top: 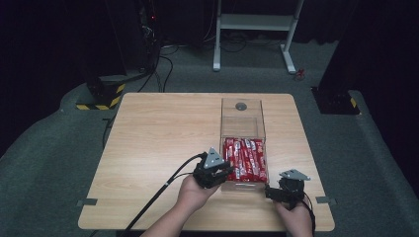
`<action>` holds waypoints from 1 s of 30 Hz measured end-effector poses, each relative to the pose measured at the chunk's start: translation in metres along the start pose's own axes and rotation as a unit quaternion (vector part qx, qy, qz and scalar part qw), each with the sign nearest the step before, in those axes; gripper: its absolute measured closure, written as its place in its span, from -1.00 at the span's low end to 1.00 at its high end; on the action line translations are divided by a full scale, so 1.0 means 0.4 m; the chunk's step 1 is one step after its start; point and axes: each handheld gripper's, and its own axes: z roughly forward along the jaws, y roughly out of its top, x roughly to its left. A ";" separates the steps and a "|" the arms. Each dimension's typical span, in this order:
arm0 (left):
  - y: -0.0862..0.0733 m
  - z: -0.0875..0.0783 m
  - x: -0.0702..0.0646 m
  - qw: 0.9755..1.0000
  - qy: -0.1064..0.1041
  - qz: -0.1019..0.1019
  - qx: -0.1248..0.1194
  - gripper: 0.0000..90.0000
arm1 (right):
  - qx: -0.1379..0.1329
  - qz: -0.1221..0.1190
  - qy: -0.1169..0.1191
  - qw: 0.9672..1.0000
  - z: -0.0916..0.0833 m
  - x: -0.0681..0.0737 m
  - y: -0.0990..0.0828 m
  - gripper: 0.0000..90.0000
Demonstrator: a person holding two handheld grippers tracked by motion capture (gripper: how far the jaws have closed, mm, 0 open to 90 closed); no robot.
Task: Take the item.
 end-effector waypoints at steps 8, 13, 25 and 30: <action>-0.005 0.002 0.000 1.000 -0.009 -0.006 0.001 0.88 | 0.000 -0.001 0.000 1.000 0.000 0.000 0.000 -0.75; -0.008 0.004 0.001 1.000 -0.012 -0.015 -0.004 0.98 | 0.000 -0.001 0.000 1.000 0.000 0.000 0.000 -0.75; -0.008 -0.026 0.004 0.999 -0.013 -0.021 -0.030 1.00 | 0.000 -0.001 0.000 1.000 0.000 0.000 0.000 -0.75; -0.013 -0.047 0.010 0.999 -0.012 -0.028 -0.045 1.00 | 0.000 -0.001 0.000 1.000 0.000 0.000 0.000 -0.75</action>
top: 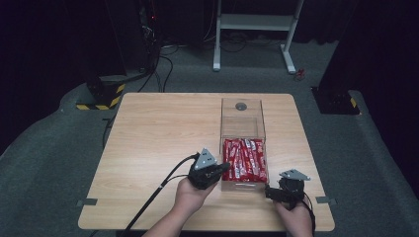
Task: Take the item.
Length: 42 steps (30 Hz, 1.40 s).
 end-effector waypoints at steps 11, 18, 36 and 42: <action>-0.005 -0.021 0.005 1.000 -0.004 0.006 -0.019 1.00 | 0.000 0.000 0.000 1.000 0.000 0.000 0.000 -0.75; 0.001 -0.032 0.002 1.000 -0.006 0.005 -0.031 1.00 | 0.000 0.000 0.000 1.000 0.000 0.000 0.000 -0.75; 0.007 -0.061 0.010 0.999 -0.002 0.008 -0.051 1.00 | 0.000 0.000 0.000 1.000 0.000 0.000 0.000 -0.75; 0.004 -0.074 0.018 0.999 0.002 0.009 -0.054 1.00 | 0.000 -0.001 0.000 1.000 0.000 0.000 0.000 -0.75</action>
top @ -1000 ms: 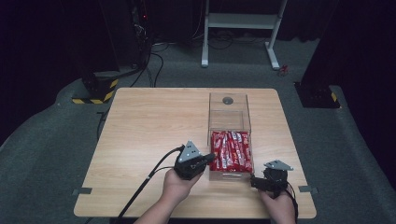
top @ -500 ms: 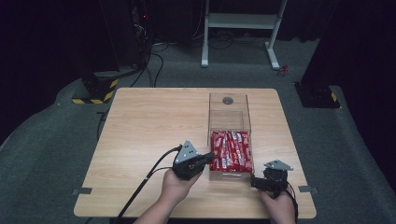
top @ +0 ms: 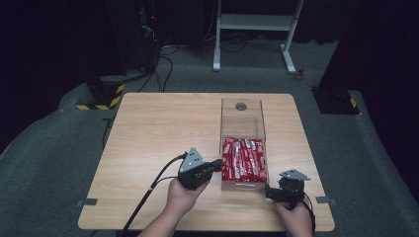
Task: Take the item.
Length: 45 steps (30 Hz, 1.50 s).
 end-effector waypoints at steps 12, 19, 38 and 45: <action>-0.002 -0.025 0.012 1.000 0.008 0.001 -0.004 1.00 | 0.000 0.000 0.000 1.000 0.000 0.000 0.000 -0.75; -0.005 -0.038 0.020 1.000 0.015 -0.002 -0.006 1.00 | 0.000 0.000 0.000 1.000 0.000 0.000 0.000 -0.75; -0.049 -0.092 0.058 0.999 0.034 -0.020 -0.008 1.00 | 0.001 0.002 0.000 1.000 0.000 0.001 0.000 -0.75; -0.067 -0.103 0.063 0.999 0.037 -0.023 -0.007 1.00 | 0.001 0.002 0.000 1.000 0.000 0.001 0.000 -0.75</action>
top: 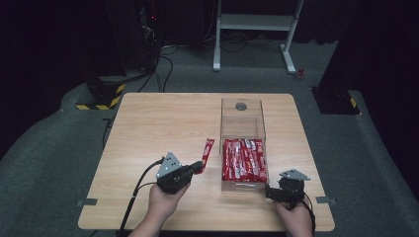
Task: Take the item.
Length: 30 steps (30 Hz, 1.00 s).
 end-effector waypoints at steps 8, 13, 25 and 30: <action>-0.013 -0.011 0.009 1.000 0.004 -0.006 0.000 1.00 | 0.000 0.001 0.000 1.000 0.000 0.000 0.000 -0.75; -0.019 -0.021 0.022 1.000 0.011 -0.006 0.000 1.00 | 0.000 0.000 0.000 1.000 0.000 0.000 0.000 -0.75; -0.036 -0.051 0.072 0.999 0.037 -0.014 0.004 1.00 | 0.000 0.000 0.000 1.000 0.000 0.000 0.000 -0.75; -0.044 -0.065 0.096 0.999 0.049 -0.018 0.006 1.00 | 0.000 0.000 0.000 1.000 0.000 0.000 0.000 -0.75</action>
